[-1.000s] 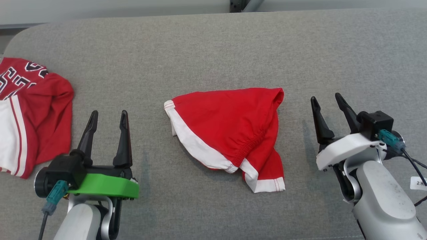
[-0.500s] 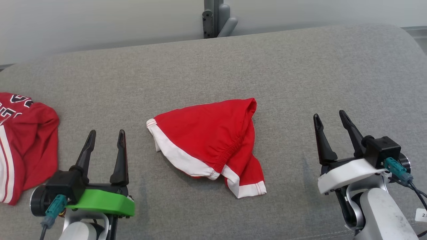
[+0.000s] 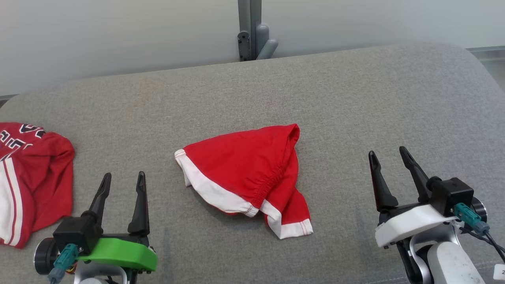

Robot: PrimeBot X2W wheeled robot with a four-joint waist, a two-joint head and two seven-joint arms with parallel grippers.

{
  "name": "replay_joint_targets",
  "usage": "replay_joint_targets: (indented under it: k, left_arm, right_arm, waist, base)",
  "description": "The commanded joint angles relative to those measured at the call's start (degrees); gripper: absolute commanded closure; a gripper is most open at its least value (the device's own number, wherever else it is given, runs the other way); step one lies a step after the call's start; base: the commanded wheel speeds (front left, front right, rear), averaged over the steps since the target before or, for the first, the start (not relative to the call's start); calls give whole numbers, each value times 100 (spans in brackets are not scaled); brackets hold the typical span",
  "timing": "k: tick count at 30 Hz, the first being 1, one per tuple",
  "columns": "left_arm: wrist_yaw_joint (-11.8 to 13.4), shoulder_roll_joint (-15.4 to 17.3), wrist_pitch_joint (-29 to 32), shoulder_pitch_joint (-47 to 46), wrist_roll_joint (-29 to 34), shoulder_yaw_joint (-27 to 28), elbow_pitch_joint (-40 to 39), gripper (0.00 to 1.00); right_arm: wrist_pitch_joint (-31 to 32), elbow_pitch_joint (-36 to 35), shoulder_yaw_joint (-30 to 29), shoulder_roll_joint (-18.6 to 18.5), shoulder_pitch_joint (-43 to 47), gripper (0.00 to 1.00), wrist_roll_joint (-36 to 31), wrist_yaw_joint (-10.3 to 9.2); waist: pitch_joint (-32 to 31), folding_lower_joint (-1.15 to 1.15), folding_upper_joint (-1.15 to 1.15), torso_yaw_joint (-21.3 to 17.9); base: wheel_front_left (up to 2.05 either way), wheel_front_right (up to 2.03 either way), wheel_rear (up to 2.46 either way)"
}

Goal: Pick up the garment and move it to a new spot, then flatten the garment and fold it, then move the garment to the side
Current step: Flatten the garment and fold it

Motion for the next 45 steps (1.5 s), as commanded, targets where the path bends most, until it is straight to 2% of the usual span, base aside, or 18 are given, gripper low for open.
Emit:
replay_joint_targets:
  k: [1, 9, 15, 18, 19, 27, 38, 39, 40, 41, 45]
  left_arm:
    - [29, 52, 3, 57, -29, 5, -21, 0]
    - [53, 53, 15, 6, -57, -15, -28, 0]
    - [0, 33, 9, -204, -28, -68, -33, 0]
    - [-17, 11, -33, -287, -14, -92, -9, 0]
    - [-30, -15, -60, -344, -17, -107, 14, 0]
    - [-113, -144, -170, -532, -56, -177, 175, 0]
    - [-170, -230, -275, -686, -59, -192, 365, 0]
    - [-172, -233, -285, -689, -62, -191, 373, 0]
    - [-175, -234, -295, -695, -63, -187, 383, 0]
    - [-174, -236, -299, -701, -63, -184, 391, 0]
    - [-162, -228, -318, -709, -71, -151, 406, 0]
  right_arm:
    - [21, -42, -16, 2, 50, 0, -41, -1]
    - [84, -103, -4, 1, 75, 0, -83, 0]
    - [236, -4, 277, -23, -59, 0, -40, -1]
    - [414, 155, 650, -14, -124, 0, 31, 0]
    - [498, 269, 980, -18, -159, 0, 132, 0]
    - [639, 798, 2326, -70, -366, 0, 559, -1]
    - [273, 1444, 2828, -13, -810, 0, 914, 0]
    - [232, 1469, 2860, -11, -860, 52, 937, -1]
    - [200, 1498, 2887, -12, -896, 81, 966, -1]
    - [159, 1501, 2920, -17, -933, 100, 993, 0]
    - [35, 1329, 3005, -89, -1069, 100, 1123, -1]
  waist:
    - [3, 0, 0, 13]
    - [7, 0, 0, 73]
    - [146, 0, 0, 268]
    - [260, 0, 0, 385]
    - [335, 0, 0, 465]
    - [589, 0, 0, 723]
    - [705, 0, 0, 831]
    - [710, 0, 0, 827]
    - [712, 0, 0, 822]
    - [711, 0, 0, 815]
    - [712, 0, 0, 745]
  base:
    - [0, 0, 0]
    - [0, 0, 0]
    - [0, 0, 0]
    - [0, 0, 0]
    - [0, 0, 0]
    - [0, 0, 0]
    - [0, 0, 0]
    - [0, 0, 0]
    - [0, 0, 0]
    - [0, 0, 0]
    - [0, 0, 0]
